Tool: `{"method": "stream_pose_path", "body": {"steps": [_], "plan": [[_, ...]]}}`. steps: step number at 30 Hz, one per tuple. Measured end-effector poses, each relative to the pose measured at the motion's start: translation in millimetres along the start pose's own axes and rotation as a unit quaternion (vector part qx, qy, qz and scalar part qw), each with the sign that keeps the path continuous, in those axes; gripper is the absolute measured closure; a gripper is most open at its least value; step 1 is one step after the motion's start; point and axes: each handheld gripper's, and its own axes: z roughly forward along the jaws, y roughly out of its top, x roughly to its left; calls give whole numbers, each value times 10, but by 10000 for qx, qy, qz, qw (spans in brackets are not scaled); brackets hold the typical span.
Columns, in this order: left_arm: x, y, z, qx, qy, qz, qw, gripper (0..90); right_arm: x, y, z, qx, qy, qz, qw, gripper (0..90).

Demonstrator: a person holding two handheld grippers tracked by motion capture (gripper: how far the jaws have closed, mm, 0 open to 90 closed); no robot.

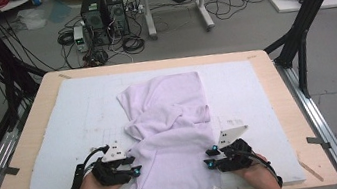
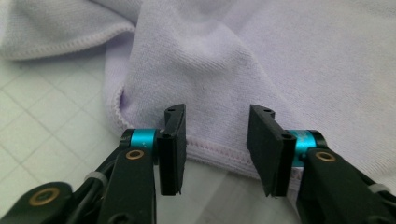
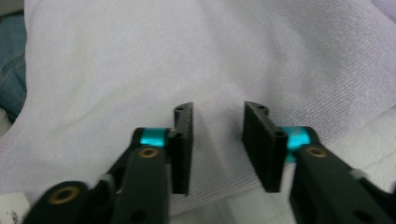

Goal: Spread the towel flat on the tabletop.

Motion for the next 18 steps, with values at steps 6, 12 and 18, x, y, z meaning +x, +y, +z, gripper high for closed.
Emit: {"method": "stream_pose_path", "body": {"steps": [6, 12, 18], "plan": [[-3, -47, -106, -117, 258, 114, 9995, 877, 39, 69, 39, 22, 142, -218, 9997, 868], [-67, -163, -418, -287, 355, 116, 9989, 896, 224, 172, -76, -107, 328, -452, 9984, 870], [-89, -161, -480, -368, 132, 39, 9992, 799, 354, 211, -290, -233, 528, -598, 9965, 860]]}}
